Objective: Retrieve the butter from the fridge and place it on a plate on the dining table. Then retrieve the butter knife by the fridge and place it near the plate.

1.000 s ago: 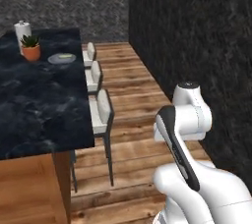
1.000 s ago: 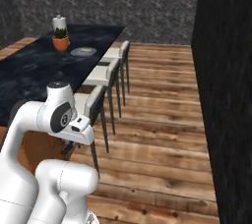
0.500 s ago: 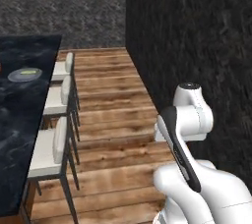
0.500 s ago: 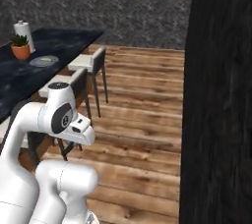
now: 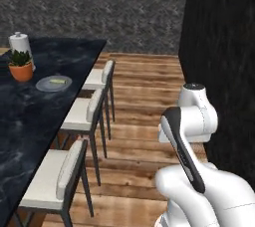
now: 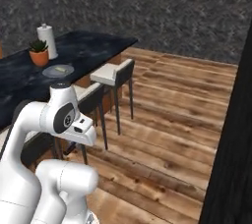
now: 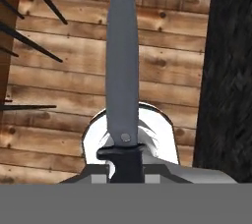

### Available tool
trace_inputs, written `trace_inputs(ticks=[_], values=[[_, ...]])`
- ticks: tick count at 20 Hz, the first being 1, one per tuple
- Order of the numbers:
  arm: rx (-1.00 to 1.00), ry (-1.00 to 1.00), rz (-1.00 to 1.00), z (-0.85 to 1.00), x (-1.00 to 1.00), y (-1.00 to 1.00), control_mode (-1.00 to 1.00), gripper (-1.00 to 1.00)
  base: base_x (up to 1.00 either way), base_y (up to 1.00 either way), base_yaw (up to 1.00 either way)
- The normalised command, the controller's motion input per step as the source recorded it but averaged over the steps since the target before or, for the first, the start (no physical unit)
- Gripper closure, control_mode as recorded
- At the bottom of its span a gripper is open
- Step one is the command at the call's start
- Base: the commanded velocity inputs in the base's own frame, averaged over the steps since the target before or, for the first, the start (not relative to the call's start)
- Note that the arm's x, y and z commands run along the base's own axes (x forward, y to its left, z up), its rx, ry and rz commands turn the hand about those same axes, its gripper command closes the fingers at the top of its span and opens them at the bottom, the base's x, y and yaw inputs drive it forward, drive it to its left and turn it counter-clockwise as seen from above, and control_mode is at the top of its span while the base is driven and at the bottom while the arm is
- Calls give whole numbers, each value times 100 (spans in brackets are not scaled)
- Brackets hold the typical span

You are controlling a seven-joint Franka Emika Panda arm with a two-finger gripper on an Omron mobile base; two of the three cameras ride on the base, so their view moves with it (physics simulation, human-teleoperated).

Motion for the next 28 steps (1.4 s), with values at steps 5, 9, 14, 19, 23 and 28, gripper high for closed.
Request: trace_inputs(ticks=[5, 9, 14, 19, 23, 28], values=[[0, 0, 0, 0, 0, 0, 100, 100, 100, -74, 50], [0, 0, 0, 0, 0, 0, 100, 100, 98, -90, 52], [0, 0, 0, 0, 0, 0, 100, 100, 79, -98, 53], [0, 0, 0, 0, 0, 0, 100, 100, 43, -100, 55], [0, 0, 0, 0, 0, 0, 100, 100, 17, -100, 59], [0, 0, 0, 0, 0, 0, 100, 100, 11, -100, 60]])
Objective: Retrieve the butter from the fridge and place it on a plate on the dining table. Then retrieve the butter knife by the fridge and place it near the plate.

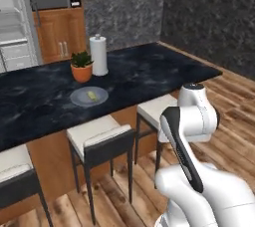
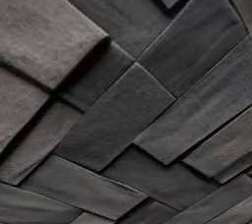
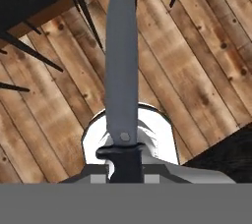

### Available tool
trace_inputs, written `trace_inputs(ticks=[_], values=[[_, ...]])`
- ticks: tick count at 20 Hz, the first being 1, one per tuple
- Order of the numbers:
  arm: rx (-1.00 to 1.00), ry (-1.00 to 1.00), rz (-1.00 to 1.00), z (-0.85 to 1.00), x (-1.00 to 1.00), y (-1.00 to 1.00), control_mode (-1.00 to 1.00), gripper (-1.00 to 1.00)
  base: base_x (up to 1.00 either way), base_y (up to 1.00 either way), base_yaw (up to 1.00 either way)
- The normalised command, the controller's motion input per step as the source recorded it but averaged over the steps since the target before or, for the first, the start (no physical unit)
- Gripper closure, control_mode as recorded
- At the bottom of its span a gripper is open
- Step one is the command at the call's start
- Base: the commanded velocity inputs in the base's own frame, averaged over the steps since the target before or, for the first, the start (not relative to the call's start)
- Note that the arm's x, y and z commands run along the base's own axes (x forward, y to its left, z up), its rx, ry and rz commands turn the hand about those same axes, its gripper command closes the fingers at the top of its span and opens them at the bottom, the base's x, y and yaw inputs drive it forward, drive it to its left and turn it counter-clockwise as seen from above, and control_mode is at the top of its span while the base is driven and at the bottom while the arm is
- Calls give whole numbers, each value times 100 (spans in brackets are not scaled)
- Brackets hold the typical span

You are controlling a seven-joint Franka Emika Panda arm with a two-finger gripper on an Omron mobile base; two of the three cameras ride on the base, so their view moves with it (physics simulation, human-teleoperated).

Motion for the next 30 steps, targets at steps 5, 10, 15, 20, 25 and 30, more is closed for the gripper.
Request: trace_inputs(ticks=[5, 10, 15, 20, 25, 30], values=[[0, 0, 0, 0, 0, 0, 100, 100, 18, -100, 57], [0, 0, 0, 0, 0, 0, 100, 100, 60, -76, 40], [0, 0, 0, 0, 0, 0, 100, 100, 56, 6, 1], [0, 0, 0, 0, 0, 0, 100, 100, 80, 48, 0], [0, 0, 0, 0, 0, 0, 100, 100, 49, 12, 0], [0, 0, 0, 0, 0, 0, 100, 100, 62, 0, 2]])
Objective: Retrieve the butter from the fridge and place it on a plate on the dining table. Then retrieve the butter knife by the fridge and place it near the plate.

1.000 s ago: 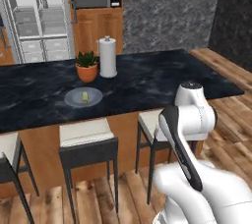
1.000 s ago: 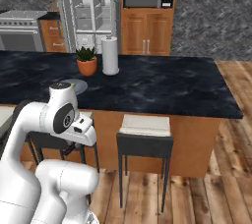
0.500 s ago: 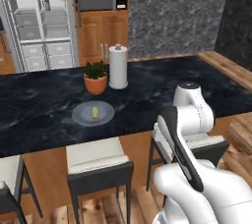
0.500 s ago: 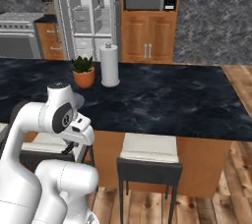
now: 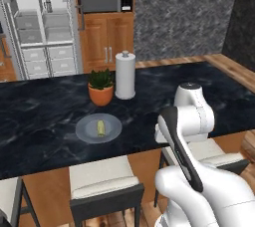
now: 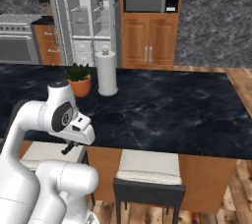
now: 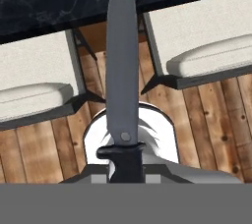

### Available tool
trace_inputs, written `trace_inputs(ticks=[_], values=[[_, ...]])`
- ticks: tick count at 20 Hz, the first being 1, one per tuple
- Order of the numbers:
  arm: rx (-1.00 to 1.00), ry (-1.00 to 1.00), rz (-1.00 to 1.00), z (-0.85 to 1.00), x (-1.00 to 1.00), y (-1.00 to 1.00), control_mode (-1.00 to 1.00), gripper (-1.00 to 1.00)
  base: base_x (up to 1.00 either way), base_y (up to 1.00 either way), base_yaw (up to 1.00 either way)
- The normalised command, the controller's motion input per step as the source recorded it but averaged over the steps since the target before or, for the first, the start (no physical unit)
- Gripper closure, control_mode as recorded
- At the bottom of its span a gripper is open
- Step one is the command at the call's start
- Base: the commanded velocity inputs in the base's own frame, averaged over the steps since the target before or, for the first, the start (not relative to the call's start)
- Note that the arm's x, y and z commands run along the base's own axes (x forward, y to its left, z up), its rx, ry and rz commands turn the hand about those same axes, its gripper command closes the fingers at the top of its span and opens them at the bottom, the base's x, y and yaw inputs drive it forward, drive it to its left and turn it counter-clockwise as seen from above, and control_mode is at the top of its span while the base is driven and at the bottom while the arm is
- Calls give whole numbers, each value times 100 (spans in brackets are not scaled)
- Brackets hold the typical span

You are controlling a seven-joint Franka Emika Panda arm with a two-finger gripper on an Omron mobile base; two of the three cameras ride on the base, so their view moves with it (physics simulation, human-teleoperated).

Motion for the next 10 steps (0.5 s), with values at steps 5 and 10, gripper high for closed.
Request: trace_inputs(ticks=[5, 10], values=[[0, 0, 0, 0, 0, 0, 100, 100, 45, 2, 4], [0, 0, 0, 0, 0, 0, 100, 100, 42, 2, 4]])
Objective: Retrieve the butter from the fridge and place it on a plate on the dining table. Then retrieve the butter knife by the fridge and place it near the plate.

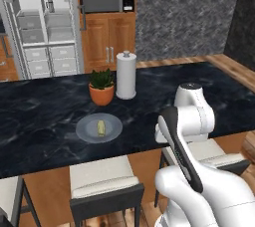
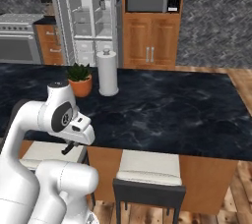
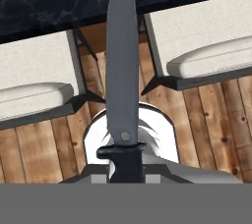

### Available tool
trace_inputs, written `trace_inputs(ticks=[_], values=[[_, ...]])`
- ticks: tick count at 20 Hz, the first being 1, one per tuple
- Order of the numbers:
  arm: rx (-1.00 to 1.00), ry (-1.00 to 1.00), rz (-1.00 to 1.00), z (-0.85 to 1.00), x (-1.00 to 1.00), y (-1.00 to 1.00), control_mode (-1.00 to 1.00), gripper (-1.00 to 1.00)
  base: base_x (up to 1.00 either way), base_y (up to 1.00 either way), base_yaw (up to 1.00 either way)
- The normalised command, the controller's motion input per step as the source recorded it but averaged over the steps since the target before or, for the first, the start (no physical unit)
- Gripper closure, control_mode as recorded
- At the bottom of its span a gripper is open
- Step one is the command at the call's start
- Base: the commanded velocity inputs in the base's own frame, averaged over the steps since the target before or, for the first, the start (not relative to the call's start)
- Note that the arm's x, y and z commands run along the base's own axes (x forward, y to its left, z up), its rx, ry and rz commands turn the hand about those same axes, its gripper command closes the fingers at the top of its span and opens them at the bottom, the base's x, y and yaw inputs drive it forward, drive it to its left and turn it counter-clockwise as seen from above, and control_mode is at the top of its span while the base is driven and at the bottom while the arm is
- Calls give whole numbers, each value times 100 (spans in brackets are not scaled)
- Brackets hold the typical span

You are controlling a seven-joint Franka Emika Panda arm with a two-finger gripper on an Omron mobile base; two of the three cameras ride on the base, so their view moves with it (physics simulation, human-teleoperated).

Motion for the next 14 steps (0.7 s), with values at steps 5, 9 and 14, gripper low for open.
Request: trace_inputs(ticks=[5, 9, 14], values=[[0, 0, 2, 0, 19, 0, -100, 100, 23, 0, 2], [0, 0, 9, 0, 61, 0, -100, 100, 0, 0, 0], [0, 0, 3, -1, 83, 1, -100, 100, 0, 0, 0]])
